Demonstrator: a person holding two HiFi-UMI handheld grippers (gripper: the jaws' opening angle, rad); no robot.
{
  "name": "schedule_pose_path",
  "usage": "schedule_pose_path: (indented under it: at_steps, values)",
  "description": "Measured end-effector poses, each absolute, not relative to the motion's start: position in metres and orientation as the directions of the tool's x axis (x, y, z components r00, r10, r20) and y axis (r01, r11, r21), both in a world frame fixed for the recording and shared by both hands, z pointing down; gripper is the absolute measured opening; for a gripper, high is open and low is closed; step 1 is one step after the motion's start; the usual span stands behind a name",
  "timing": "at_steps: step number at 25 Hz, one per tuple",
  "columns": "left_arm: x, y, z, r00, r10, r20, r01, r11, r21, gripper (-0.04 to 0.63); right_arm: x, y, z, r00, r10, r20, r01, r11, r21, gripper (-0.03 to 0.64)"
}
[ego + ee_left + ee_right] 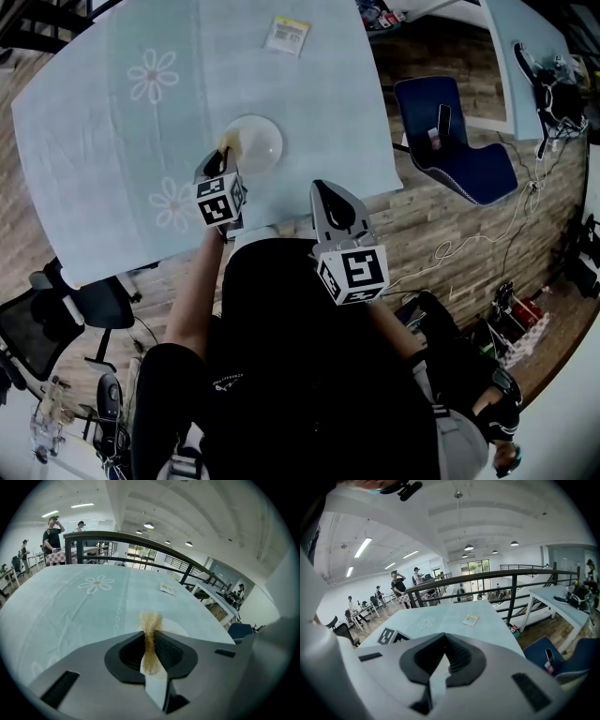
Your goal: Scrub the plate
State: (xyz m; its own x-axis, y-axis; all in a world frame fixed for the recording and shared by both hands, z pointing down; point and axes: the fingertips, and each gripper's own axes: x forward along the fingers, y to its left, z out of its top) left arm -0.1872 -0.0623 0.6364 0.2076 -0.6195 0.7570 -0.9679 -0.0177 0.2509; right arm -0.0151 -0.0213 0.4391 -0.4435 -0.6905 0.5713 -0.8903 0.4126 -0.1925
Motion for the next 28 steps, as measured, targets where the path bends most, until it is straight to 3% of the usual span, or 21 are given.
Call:
schedule_pose_path:
  at_steps: [13,28]
  values:
    - [-0.098,-0.071,0.65,0.343,-0.532,0.774,-0.937,-0.137,0.321,0.064,0.011,-0.032,0.444,-0.424,-0.689,0.587,-0.902,0.382,-0.203,0.009]
    - [-0.093,-0.067,0.666,0.329,-0.493,0.805,-0.944,-0.137,0.301,0.064,0.021,-0.035,0.449,-0.417,-0.684,0.599,-0.906,0.367,-0.21,0.009]
